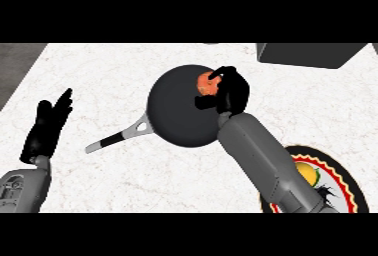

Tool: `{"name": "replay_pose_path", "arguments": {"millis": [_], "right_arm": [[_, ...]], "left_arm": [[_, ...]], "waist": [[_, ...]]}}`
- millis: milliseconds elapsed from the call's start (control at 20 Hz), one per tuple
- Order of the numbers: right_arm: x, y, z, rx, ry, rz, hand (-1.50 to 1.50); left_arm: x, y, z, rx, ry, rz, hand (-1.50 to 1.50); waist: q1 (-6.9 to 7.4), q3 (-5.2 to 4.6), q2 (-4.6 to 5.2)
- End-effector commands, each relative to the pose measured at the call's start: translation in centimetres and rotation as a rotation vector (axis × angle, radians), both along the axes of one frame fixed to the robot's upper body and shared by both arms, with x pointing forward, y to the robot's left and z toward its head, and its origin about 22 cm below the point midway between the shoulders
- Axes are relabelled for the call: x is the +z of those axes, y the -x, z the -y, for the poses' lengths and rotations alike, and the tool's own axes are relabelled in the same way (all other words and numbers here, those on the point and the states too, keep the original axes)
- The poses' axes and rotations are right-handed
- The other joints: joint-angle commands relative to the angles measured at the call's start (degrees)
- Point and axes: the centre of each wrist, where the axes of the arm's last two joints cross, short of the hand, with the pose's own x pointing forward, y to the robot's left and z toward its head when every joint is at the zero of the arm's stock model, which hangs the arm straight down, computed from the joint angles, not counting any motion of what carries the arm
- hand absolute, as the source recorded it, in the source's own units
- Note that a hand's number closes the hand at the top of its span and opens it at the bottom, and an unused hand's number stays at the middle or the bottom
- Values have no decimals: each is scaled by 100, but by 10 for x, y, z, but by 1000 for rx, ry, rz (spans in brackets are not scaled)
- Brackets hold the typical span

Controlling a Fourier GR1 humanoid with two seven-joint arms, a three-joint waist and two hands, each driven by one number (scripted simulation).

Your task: Pick the squash from the plate and place it in the pan

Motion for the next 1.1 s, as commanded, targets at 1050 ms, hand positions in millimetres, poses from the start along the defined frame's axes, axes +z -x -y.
{"name": "replay_pose_path", "arguments": {"millis": [1050], "right_arm": [[-6,-12,4,-218,-280,361,-150]], "left_arm": [[-6,10,-20,37,-1,-26,0]], "waist": [[-223,-11,-138]]}}
